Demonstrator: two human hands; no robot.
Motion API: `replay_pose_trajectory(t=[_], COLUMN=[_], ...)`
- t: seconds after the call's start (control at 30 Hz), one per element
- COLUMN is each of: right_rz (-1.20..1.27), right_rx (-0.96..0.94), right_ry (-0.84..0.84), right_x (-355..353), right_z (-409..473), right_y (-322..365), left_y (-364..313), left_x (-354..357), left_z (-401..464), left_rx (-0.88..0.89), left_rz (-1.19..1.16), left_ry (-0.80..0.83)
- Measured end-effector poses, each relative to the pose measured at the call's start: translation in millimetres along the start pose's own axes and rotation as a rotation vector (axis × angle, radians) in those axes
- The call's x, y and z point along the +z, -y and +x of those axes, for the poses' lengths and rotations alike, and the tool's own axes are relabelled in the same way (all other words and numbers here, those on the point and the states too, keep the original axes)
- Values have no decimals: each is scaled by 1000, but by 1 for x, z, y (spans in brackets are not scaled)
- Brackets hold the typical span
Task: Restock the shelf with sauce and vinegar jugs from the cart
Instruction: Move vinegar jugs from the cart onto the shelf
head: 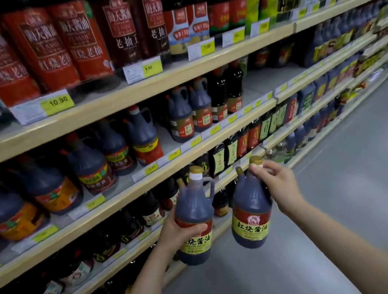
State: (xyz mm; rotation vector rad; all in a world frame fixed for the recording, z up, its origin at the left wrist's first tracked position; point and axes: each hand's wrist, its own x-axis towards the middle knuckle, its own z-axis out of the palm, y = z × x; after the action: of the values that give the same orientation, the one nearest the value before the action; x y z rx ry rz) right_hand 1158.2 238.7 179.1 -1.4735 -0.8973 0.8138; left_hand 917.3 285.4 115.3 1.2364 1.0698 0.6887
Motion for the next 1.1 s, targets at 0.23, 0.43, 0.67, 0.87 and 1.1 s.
replay_pose_trajectory(t=[0.23,0.43,0.67,0.87,1.1], right_rz=[-86,-71,105,184,254], right_rx=[-153,-266,-348,-392,-482], right_ry=[110,167,148,28,-86], right_x=[20,52,109,154,175], right_z=[93,156,205,230,235], right_y=[19,36,48,40,33], left_y=[-17,-27,-29,-32,-28], left_x=[-4,2,-25,-70,-104], left_z=[38,58,70,91,106], left_rx=[13,23,78,113,90], left_rz=[-44,-98,-116,-40,19], left_ry=[-220,-422,-526,-547,-502])
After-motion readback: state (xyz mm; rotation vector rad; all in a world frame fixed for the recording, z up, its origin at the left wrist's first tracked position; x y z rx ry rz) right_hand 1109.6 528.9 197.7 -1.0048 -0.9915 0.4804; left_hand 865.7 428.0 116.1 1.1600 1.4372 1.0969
